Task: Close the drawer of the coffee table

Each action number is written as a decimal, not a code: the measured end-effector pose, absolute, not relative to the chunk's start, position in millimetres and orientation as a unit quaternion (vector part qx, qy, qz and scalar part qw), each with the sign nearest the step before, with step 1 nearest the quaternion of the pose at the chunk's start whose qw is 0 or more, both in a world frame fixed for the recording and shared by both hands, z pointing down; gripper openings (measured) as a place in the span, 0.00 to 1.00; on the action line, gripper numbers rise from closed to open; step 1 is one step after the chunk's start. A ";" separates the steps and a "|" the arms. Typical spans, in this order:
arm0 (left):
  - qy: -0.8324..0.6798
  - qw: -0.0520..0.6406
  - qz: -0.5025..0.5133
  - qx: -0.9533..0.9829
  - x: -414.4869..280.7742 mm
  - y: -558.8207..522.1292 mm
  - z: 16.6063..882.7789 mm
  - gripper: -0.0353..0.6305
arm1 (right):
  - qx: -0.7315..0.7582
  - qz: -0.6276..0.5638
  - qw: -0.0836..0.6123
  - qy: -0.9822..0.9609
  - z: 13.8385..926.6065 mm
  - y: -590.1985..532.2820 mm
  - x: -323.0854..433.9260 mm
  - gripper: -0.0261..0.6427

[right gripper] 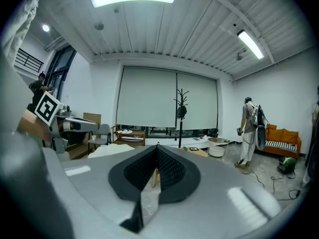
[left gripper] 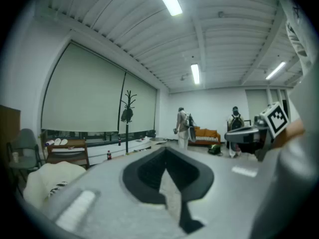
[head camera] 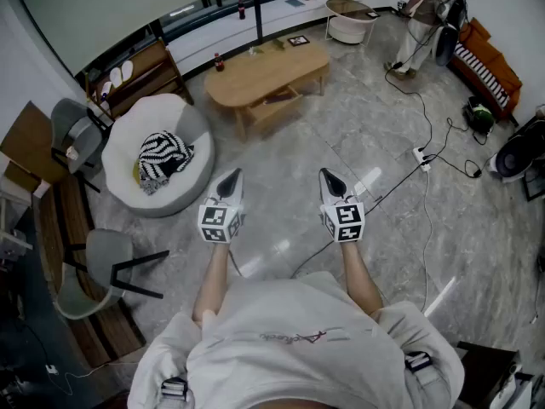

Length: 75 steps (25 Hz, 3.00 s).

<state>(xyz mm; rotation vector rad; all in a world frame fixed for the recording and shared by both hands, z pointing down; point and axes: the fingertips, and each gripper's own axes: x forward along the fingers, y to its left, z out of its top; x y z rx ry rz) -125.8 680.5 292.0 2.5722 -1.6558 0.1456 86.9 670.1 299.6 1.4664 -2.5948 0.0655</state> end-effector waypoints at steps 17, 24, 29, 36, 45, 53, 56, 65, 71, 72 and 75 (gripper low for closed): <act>-0.542 0.040 0.059 0.837 -87.6 672.9 299.8 0.05 | 0.466 0.031 0.076 -0.881 309.7 661.5 112.3 0.05; -0.546 0.038 0.062 0.835 -44.1 664.8 298.4 0.05 | 0.450 0.037 0.070 -0.889 314.9 657.4 140.9 0.05; -0.543 0.040 0.063 0.836 -12.1 666.5 302.1 0.05 | 0.444 0.043 0.068 -0.893 320.2 655.2 159.6 0.05; -0.538 0.031 0.068 0.840 4.0 661.2 291.5 0.05 | 0.447 0.044 0.053 -0.892 314.5 654.0 173.7 0.05; -0.537 0.036 0.075 0.839 2.7 656.7 308.1 0.05 | 0.456 0.055 0.053 -0.887 331.5 648.4 177.2 0.05; -0.525 0.043 0.074 0.847 -2.7 611.9 322.8 0.05 | 0.463 0.054 0.070 -0.882 341.5 610.7 167.7 0.05; -0.523 0.047 0.068 0.848 -5.7 582.1 325.5 0.05 | 0.467 0.053 0.078 -0.879 345.2 583.6 167.2 0.05; -0.517 0.053 0.049 0.853 -17.7 488.7 332.3 0.05 | 0.470 0.037 0.098 -0.876 343.1 495.3 153.0 0.05; -0.507 0.061 0.046 0.859 -27.8 428.6 330.0 0.05 | 0.479 0.038 0.102 -0.871 334.5 436.9 141.2 0.05; -0.506 0.062 0.045 0.859 -32.6 416.5 327.3 0.05 | 0.481 0.036 0.102 -0.870 330.9 425.3 137.2 0.05; -0.504 0.062 0.044 0.860 -47.0 380.6 321.2 0.05 | 0.487 0.030 0.099 -0.867 322.5 392.8 127.0 0.05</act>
